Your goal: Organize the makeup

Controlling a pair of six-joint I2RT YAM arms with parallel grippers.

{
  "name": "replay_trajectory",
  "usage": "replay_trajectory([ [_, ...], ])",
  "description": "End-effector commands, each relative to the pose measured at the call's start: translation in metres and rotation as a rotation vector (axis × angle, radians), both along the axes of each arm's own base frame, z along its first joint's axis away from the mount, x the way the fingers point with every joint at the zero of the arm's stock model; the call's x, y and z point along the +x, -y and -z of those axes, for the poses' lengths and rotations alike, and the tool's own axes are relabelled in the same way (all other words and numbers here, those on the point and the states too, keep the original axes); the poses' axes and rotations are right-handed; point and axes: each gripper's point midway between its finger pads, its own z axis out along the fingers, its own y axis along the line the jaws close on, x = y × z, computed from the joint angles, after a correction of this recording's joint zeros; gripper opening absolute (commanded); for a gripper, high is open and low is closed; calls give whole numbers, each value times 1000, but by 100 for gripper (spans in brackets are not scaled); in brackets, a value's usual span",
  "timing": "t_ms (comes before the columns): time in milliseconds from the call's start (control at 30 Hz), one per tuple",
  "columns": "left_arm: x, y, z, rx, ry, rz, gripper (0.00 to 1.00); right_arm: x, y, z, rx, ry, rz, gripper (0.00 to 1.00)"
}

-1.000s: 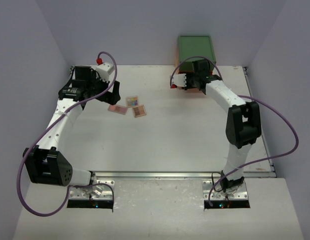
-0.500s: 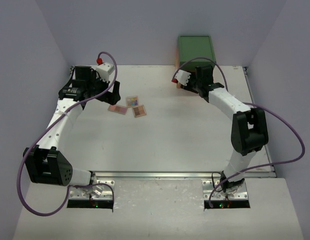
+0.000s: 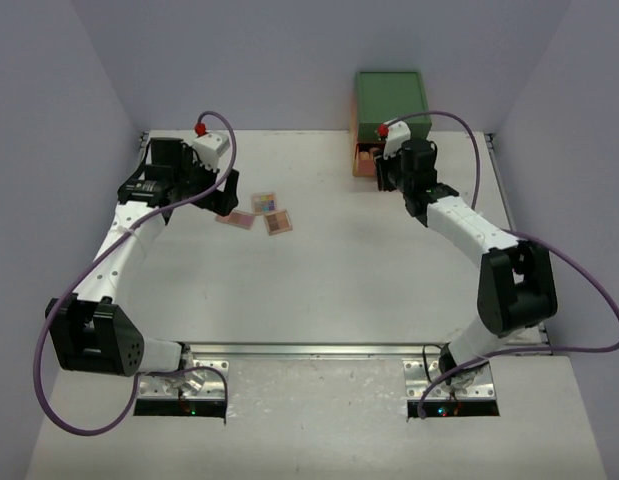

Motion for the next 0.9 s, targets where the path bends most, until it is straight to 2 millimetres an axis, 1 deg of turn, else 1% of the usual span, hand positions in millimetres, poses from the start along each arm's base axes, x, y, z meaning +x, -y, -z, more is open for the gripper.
replay_trajectory([
  [0, 4, -4, -16, 32, 84, 1, 100, 15, 3, 6, 240, 17, 197, 36],
  [100, 5, -6, -12, 45, 84, -4, 100, 26, -2, 14, 309, 0, 232, 34],
  [133, 6, -6, -12, 47, 88, -5, 100, 31, -4, 13, 324, 6, 239, 33],
  [200, 7, -8, -10, 59, 89, -7, 100, 42, -5, 26, 348, -10, 275, 32],
  [300, 8, -11, -8, 70, 88, -13, 100, 58, -6, 32, 366, -4, 307, 30],
  [333, 9, -12, -7, 74, 85, -15, 100, 61, -5, 39, 362, -13, 318, 29],
  [367, 9, -12, -7, 77, 85, -16, 100, 64, -4, 42, 362, -13, 330, 29],
  [467, 10, -14, -5, 88, 86, -17, 100, 81, 0, 42, 359, 32, 364, 27],
  [500, 11, -14, -4, 90, 85, -17, 100, 87, 2, 38, 353, 55, 371, 27],
  [533, 12, -14, -2, 93, 83, -17, 100, 92, 3, 38, 341, 69, 379, 26],
  [667, 16, -17, 6, 105, 68, -26, 100, 115, 2, 35, 318, 125, 374, 25],
  [767, 18, -17, 11, 108, 59, -29, 100, 124, 4, 33, 311, 168, 371, 25],
  [867, 20, -18, 14, 111, 53, -31, 100, 130, 7, 28, 332, 215, 380, 25],
])
